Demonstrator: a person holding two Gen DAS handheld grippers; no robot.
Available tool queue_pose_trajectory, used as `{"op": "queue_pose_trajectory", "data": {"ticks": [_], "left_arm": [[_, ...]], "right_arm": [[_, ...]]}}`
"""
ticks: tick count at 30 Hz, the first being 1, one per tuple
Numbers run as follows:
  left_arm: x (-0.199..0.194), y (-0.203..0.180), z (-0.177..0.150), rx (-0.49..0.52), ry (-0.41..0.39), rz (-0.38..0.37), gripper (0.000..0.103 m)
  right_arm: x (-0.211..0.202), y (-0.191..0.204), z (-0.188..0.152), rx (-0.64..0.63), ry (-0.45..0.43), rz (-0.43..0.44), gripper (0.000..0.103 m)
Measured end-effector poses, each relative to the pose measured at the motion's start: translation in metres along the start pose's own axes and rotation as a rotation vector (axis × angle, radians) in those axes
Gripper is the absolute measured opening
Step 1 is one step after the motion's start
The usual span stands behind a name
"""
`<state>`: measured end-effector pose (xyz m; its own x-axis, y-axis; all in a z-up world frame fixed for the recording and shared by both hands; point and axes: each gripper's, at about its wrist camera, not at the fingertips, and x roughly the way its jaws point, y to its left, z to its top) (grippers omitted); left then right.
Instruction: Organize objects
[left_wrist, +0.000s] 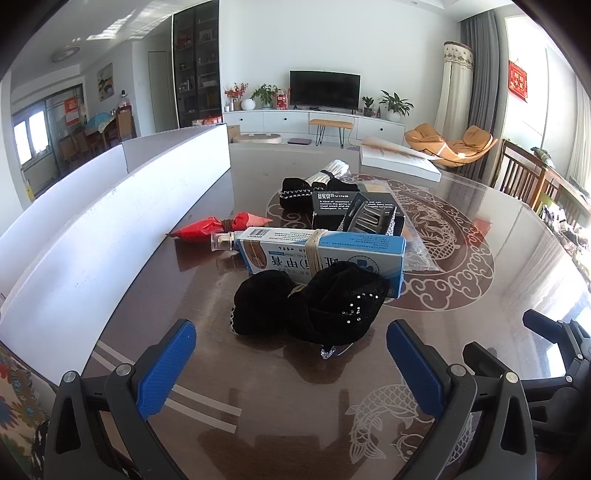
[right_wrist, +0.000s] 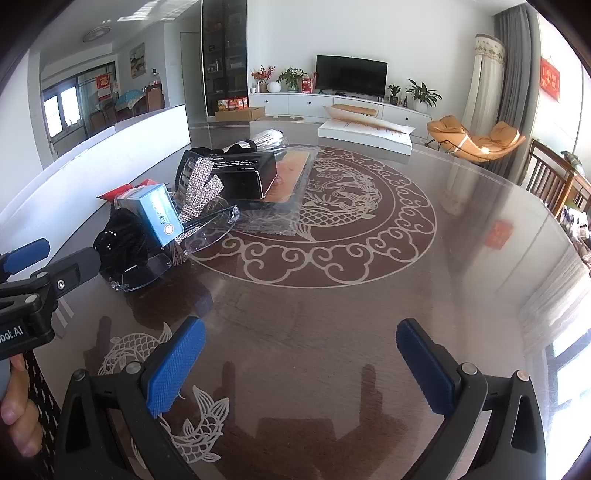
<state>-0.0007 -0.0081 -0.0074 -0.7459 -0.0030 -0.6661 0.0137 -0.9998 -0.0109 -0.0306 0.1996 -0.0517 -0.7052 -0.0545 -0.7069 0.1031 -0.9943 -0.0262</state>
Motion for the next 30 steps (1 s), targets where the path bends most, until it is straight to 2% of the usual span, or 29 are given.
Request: {"op": "queue_pose_trajectory", "data": {"ticks": [30], "left_arm": [[-0.0025,0.0006,0.0008,0.003,-0.017,0.008,0.103]], "right_arm": [[0.004,0.0015,-0.0017,-0.004,0.007,-0.001,0.103]]}}
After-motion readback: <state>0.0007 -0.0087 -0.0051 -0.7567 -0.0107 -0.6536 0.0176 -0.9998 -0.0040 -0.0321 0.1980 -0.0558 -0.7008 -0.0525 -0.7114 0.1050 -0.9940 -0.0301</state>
